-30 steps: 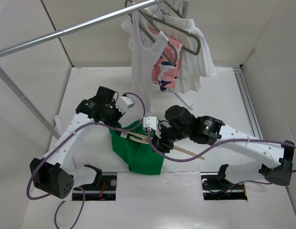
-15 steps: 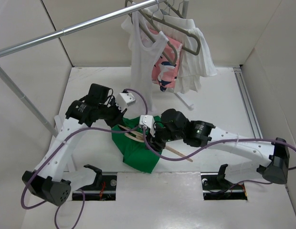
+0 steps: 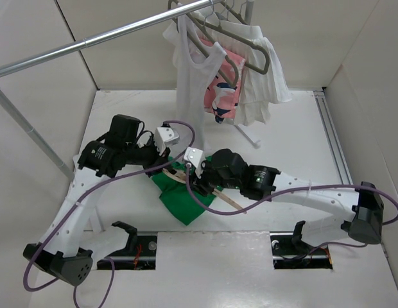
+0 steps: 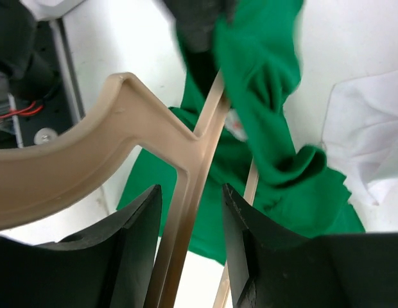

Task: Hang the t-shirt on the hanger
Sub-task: Place tshirt on hanger

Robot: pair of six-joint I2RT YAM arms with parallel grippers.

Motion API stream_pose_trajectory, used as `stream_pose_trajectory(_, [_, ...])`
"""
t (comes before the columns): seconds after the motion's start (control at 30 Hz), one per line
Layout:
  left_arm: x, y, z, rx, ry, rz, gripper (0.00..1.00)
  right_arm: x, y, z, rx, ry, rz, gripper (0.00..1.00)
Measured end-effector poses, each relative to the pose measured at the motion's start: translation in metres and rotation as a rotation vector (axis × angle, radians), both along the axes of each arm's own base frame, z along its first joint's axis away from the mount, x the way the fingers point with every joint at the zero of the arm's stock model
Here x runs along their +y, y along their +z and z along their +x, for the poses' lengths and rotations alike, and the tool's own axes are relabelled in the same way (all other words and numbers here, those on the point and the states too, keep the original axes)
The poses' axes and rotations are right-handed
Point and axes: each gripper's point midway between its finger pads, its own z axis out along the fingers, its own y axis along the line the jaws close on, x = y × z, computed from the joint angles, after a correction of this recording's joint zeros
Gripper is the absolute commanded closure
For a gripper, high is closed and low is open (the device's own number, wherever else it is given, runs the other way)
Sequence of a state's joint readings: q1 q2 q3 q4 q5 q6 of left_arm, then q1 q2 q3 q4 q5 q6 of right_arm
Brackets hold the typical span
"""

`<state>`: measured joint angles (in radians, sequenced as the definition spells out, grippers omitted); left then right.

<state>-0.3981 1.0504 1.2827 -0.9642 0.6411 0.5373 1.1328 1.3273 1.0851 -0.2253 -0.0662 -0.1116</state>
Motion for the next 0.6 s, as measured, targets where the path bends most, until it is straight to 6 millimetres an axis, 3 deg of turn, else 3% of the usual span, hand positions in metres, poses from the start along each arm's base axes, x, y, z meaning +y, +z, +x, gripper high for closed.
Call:
stream_pose_trajectory(0.07, [-0.005, 0.006, -0.009, 0.002, -0.044, -0.039, 1.00, 0.005, -0.002, 0.006, -0.016, -0.014, 0.004, 1.00])
stream_pose_trajectory(0.1, [-0.007, 0.011, -0.015, -0.006, -0.072, -0.060, 0.95, 0.006, -0.001, 0.008, -0.026, -0.023, 0.009, 1.00])
stream_pose_trajectory(0.23, [-0.008, 0.037, -0.043, -0.128, -0.179, -0.140, 0.56, 0.006, 0.002, 0.014, -0.069, -0.044, 0.059, 1.00])
stream_pose_trajectory(0.33, [-0.003, 0.057, -0.060, -0.257, -0.218, -0.177, 0.46, 0.000, -0.009, 0.012, -0.086, -0.040, 0.070, 1.00])
stream_pose_trajectory(0.43, [0.004, 0.072, -0.073, -0.369, -0.218, -0.194, 0.46, -0.005, -0.028, 0.014, -0.095, -0.049, 0.068, 1.00])
stream_pose_trajectory(0.6, [0.023, 0.095, -0.056, -0.589, -0.106, -0.144, 0.31, -0.014, -0.057, 0.015, -0.096, -0.048, 0.048, 1.00])
